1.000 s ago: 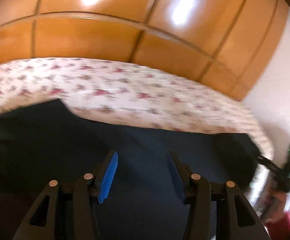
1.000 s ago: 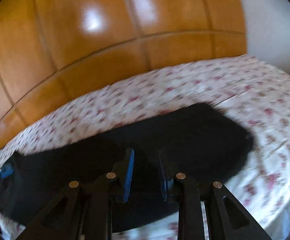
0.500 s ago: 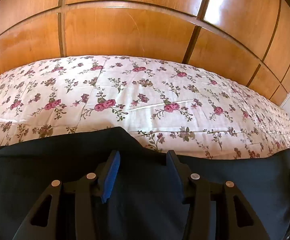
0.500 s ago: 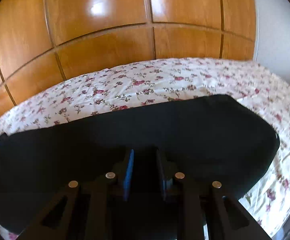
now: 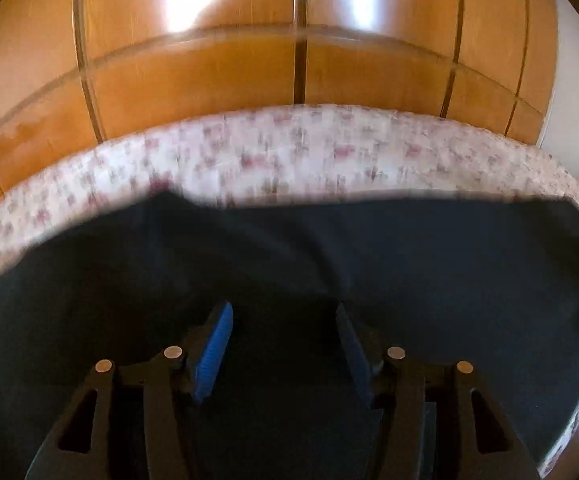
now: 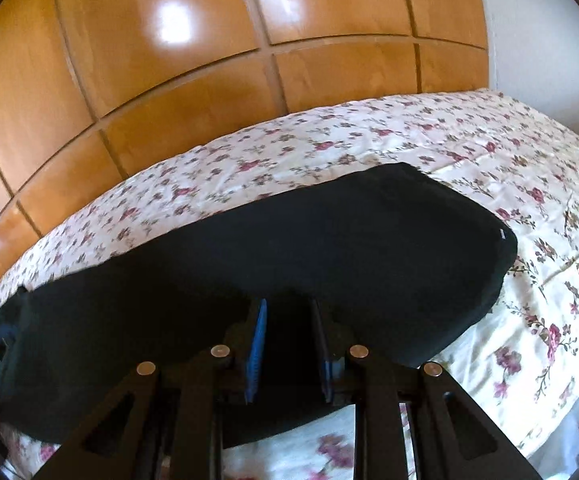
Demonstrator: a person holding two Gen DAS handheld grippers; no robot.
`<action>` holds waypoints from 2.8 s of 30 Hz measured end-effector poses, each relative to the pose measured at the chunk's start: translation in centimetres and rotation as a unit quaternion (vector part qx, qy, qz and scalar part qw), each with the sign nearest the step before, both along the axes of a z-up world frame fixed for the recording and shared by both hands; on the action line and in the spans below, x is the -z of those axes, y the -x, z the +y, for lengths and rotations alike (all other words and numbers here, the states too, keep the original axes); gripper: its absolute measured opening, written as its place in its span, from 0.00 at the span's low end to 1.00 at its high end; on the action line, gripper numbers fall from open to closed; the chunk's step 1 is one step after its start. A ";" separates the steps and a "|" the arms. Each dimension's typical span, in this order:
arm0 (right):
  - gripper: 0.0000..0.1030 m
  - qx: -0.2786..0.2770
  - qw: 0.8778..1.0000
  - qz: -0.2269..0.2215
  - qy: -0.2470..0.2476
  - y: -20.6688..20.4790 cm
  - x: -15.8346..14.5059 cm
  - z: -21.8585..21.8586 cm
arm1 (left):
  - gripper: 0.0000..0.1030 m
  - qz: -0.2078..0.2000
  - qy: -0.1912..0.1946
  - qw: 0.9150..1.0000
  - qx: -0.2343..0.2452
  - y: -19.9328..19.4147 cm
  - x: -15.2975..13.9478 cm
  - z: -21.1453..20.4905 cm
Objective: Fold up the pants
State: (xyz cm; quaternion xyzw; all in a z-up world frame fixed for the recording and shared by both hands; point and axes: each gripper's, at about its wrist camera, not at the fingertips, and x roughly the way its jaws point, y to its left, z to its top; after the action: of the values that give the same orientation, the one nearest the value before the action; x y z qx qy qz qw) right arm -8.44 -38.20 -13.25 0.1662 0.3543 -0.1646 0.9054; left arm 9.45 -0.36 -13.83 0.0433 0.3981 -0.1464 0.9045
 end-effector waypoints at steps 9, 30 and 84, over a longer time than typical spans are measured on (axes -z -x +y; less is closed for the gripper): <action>0.23 0.099 0.993 -0.050 -0.047 3.9 -2.3 -5.2 | 0.54 0.000 0.074 0.997 -0.037 1.3 0.2 2.7; 0.49 0.151 0.956 -0.101 -0.231 5.5 1.7 -9.5 | 0.61 -0.017 0.087 0.996 -0.033 2.4 0.5 2.9; 0.20 -0.234 0.960 -0.142 -0.058 -4.8 -13.5 22.8 | 0.59 0.009 0.165 0.982 -0.091 2.8 0.1 7.1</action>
State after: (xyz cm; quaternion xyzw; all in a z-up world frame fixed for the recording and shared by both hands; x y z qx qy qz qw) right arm -3.66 -15.40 0.26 0.1526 0.2601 0.0985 0.9484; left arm 6.63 6.72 -13.89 -0.1448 0.3790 -0.1275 0.9050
